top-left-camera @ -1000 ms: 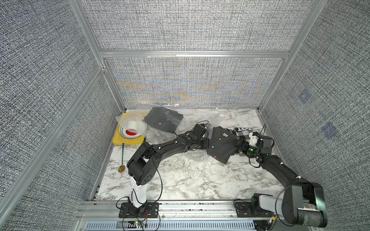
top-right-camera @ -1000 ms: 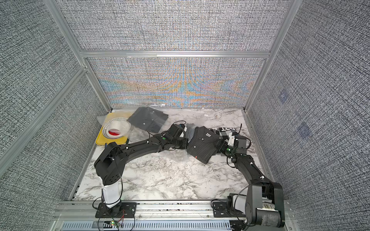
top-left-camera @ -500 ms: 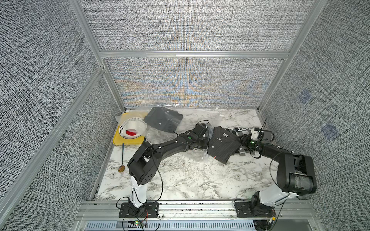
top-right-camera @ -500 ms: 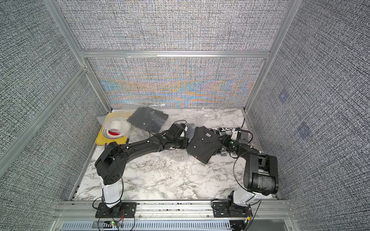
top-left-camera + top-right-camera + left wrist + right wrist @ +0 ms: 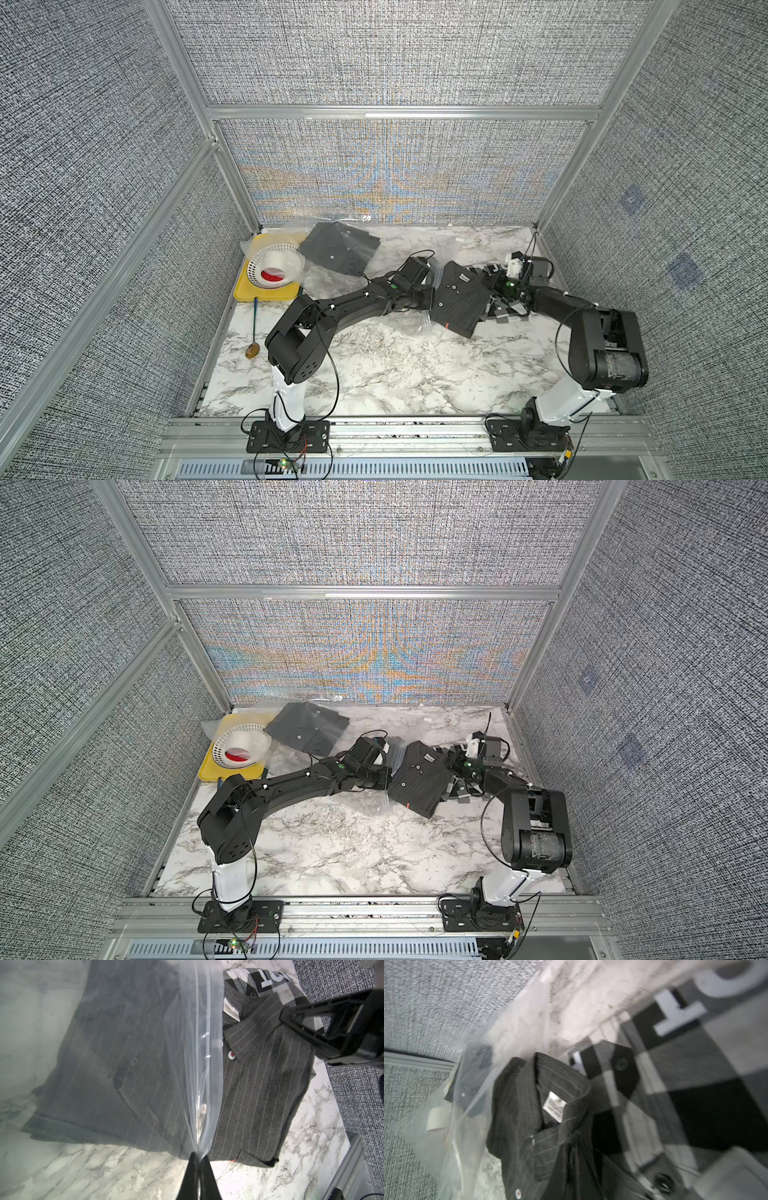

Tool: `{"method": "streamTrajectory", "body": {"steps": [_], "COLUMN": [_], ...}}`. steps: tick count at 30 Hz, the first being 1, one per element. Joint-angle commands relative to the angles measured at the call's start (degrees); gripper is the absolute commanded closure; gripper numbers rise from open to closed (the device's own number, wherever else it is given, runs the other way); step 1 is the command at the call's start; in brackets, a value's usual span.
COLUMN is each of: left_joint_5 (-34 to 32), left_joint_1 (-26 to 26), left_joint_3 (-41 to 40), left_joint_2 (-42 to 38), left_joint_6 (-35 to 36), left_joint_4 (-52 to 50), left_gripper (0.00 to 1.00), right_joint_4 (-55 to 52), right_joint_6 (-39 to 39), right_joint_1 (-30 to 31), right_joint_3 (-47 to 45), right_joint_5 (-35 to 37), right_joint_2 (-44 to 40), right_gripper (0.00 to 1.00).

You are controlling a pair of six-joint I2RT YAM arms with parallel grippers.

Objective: Place the folded shirt into the vacuum bag
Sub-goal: Adjust the vacuum bag at the center of the board.

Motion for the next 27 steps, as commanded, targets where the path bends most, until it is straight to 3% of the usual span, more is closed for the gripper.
{"method": "streamTrajectory", "body": {"steps": [1, 5, 10, 14, 17, 20, 23, 25, 27], "left_joint_5": [0.3, 0.0, 0.1, 0.0, -0.7, -1.5, -1.9, -1.9, -1.8], "left_joint_1": [0.1, 0.1, 0.0, -0.2, -0.2, -0.1, -0.1, -0.1, 0.1], "left_joint_3": [-0.3, -1.2, -2.2, -2.6, -3.0, -3.0, -3.5, -3.2, -2.9], "left_joint_2": [-0.6, -1.6, -2.4, -2.6, -3.1, -3.4, -4.2, -4.5, -4.4], "left_joint_6": [0.8, 0.8, 0.6, 0.5, 0.3, 0.2, -0.1, -0.1, -0.1], "left_joint_4": [0.5, 0.9, 1.6, 1.7, 1.7, 1.6, 2.3, 2.2, 2.0], "left_gripper": [1.00, 1.00, 1.00, 1.00, 1.00, 1.00, 1.00, 1.00, 1.00], "right_joint_4": [0.1, 3.2, 6.0, 1.0, -1.2, -4.3, -8.7, -11.5, -12.7], "right_joint_6": [-1.9, -1.3, 0.7, 0.2, 0.2, -0.9, -2.6, -3.8, -4.6], "right_joint_1": [2.8, 5.2, 4.0, 3.6, 3.7, 4.3, 4.9, 5.3, 5.5], "right_joint_3": [3.2, 5.4, 7.0, 9.0, 7.2, 5.7, 4.8, 4.3, 3.8], "right_joint_5": [0.3, 0.6, 2.1, 6.6, 9.7, 13.6, 19.8, 24.8, 26.9], "right_joint_2": [0.3, 1.1, 8.4, 12.4, 9.4, 4.9, 0.4, -2.4, -4.6], "right_gripper": [0.99, 1.00, 1.00, 1.00, 0.99, 0.84, 0.54, 0.28, 0.20]}}
